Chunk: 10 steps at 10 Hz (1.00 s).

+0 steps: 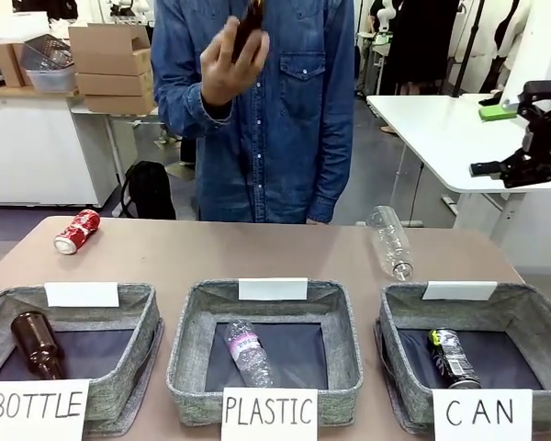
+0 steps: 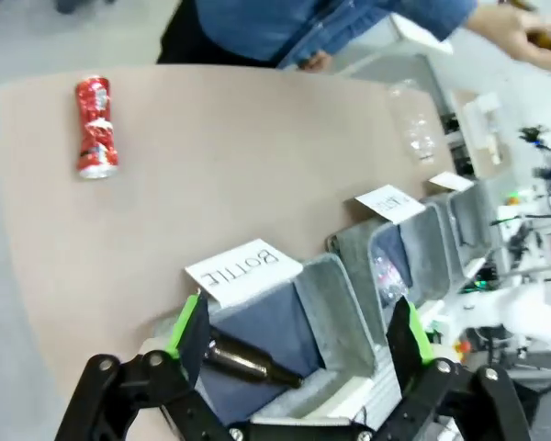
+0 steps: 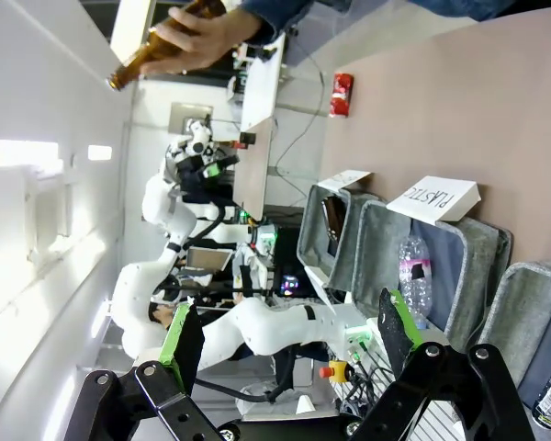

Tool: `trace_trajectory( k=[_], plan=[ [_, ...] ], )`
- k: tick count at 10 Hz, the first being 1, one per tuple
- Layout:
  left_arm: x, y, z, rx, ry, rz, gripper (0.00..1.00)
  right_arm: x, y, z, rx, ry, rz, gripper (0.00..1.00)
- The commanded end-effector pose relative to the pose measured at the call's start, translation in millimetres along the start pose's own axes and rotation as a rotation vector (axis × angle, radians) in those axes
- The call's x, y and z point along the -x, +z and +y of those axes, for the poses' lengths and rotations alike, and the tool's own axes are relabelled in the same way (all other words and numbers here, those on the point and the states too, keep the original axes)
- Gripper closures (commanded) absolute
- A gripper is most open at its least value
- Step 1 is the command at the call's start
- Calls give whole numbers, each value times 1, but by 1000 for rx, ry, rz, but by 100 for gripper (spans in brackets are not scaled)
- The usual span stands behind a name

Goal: Sort the can waste into the basket.
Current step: Pick up the can waste from the table and place it in the right Fabric basket.

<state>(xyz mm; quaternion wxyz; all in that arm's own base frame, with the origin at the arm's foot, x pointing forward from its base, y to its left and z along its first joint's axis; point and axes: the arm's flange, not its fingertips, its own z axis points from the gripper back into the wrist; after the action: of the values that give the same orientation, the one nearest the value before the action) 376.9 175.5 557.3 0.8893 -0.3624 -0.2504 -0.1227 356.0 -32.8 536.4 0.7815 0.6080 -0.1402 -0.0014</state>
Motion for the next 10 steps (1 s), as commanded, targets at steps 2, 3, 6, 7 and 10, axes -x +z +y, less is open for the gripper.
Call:
trace_trajectory(
  k=[2,3,6,7,10],
  plan=[
    [47,21,-4,-12,-38,-109,0,-1,2,0,-2,19,8,0],
    [45,11,-5,-17,-46,-79,0,-1,2,0,-2,19,8,0],
    [-4,-53,-4,7,-55,42,0,-1,2,0,-2,19,8,0],
    [-21,-71,-3,-23,-39,63,0,-1,2,0,-2,19,8,0],
    [-11,-12,15,26,21,105,0,-1,2,0,-2,19,8,0]
  ],
)
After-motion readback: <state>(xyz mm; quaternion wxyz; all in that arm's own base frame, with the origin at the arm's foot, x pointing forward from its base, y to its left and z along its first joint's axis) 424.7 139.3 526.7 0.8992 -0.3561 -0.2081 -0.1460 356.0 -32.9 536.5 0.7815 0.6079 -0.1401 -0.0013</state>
